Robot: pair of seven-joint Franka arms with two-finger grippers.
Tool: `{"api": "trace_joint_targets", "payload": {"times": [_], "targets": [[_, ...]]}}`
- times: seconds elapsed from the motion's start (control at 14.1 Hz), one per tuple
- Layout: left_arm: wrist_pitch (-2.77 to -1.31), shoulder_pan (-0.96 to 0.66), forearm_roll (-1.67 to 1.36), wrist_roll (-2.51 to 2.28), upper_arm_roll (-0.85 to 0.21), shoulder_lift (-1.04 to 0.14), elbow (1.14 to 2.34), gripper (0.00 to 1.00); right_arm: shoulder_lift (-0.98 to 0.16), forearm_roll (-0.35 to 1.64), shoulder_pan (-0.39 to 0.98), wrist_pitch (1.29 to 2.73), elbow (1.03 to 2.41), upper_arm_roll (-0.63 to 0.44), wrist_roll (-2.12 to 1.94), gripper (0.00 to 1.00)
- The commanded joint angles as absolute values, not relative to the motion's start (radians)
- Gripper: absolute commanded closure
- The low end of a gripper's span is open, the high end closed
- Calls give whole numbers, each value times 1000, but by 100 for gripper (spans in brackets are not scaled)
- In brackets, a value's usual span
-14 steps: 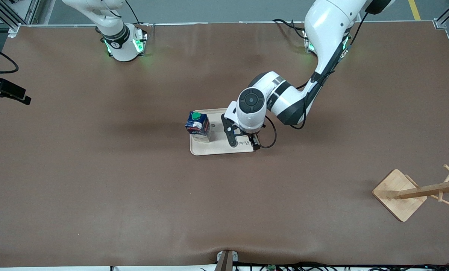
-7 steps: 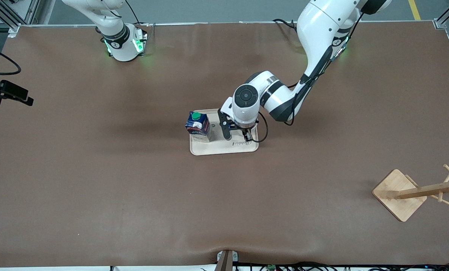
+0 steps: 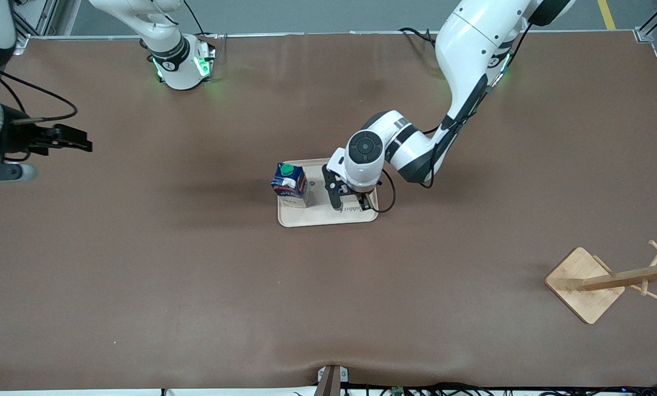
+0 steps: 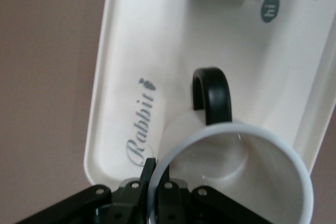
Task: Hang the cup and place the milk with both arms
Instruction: 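Lift the mug with the left gripper while the right gripper reaches the milk, then grasp the milk carton with the right gripper while the left gripper carries the mug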
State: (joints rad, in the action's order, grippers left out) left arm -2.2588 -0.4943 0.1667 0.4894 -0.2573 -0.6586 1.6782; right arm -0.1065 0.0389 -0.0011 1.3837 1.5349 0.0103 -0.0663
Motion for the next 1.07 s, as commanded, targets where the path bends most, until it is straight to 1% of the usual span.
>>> {"api": "trace_joint_targets", "payload": {"times": [0.0,0.21,0.36,0.5,0.64,0.78,0.99], "targets": [[-2192,-466,164,468,-262,-598,1678,100,-127,90,8,1397,1569,9,-63,0],[-2108,-448,105,468,-262,-525,1671,100,-121,181,24,1477,1656,11,16,0],[-2028,-381,36,468,-262,-468,1654,100,-120,228,84,1523,1698,11,183,0],[-1920,-313,18,477,-262,-422,1611,100,-121,230,187,1604,1732,9,347,0],[-1838,-241,15,465,-262,-402,1540,100,-124,230,306,1716,1773,9,519,0],[-1801,-154,5,454,-262,-382,1505,100,-158,229,417,1837,1804,9,671,0],[-1760,1,-11,463,-264,-353,1502,100,-204,229,507,1922,1805,9,755,0]]}}
